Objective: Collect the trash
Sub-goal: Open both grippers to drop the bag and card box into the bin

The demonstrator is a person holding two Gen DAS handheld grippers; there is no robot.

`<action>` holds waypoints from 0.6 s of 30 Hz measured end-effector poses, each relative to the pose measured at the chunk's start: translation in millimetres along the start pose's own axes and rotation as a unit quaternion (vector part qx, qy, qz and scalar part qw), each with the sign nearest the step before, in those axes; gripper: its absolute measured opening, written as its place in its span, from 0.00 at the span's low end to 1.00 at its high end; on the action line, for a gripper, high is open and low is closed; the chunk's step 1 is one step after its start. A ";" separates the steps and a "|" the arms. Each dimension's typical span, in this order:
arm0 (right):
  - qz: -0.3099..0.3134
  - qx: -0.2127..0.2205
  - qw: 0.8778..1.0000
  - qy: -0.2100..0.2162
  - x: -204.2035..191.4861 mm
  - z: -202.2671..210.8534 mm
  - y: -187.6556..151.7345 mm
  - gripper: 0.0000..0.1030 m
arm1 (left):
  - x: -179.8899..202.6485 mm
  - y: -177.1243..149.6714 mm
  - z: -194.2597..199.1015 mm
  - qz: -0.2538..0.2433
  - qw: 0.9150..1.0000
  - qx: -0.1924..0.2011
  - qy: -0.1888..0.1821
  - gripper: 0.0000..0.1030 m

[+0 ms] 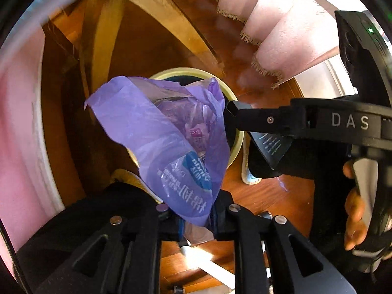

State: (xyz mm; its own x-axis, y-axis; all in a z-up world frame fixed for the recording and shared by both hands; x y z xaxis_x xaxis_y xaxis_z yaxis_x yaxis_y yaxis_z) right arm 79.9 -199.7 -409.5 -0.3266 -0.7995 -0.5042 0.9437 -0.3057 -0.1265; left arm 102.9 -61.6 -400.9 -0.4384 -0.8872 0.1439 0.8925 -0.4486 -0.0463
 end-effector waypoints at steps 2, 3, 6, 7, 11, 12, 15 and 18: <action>-0.009 0.005 1.000 -0.002 5.6 -2.2 5.9 0.61 | -1.9 3.3 -9.2 0.012 1.000 -0.006 -0.015 0.14; -0.016 0.006 1.000 -0.002 8.2 -4.4 9.5 0.61 | -4.2 5.9 -12.4 0.019 1.000 -0.007 -0.019 0.15; -0.033 0.006 0.999 -0.003 15.0 -11.0 16.3 0.62 | -5.5 11.1 -21.7 0.040 0.999 -0.007 -0.036 0.18; -0.038 0.006 0.999 -0.003 16.8 -13.1 18.2 0.62 | -8.0 13.0 -22.8 0.045 0.998 -0.007 -0.040 0.20; -0.049 0.007 0.999 0.000 18.3 -17.8 22.8 0.63 | -13.5 14.6 -24.8 0.058 0.997 -0.001 -0.053 0.28; -0.053 0.008 0.999 0.000 18.9 -18.5 24.1 0.63 | -14.1 15.7 -25.2 0.061 0.997 0.000 -0.055 0.29; -0.060 0.010 0.998 -0.003 21.1 -19.9 25.9 0.64 | -17.0 16.4 -26.7 0.075 0.996 0.000 -0.057 0.32; -0.064 0.011 0.998 -0.009 23.3 -21.6 26.9 0.67 | -23.0 16.3 -29.0 0.089 0.995 -0.006 -0.051 0.43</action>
State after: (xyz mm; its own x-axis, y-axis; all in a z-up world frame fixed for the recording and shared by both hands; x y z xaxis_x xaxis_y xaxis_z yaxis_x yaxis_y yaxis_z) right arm 98.9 -215.5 -443.1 -0.4451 -0.7624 -0.4698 0.8931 -0.4166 -0.1700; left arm 124.5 -51.6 -433.6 -0.2601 -0.9375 0.2312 0.9536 -0.2869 -0.0908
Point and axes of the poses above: each gripper's, at about its wrist camera, not at the fingertips, and z roughly against the way its jaws point, x to its right, y to its top, the point moved 6 cm from there along -z, roughly the way its jaws point, and after that the axes turned 7 degrees about -x, right-handed, at the moved point
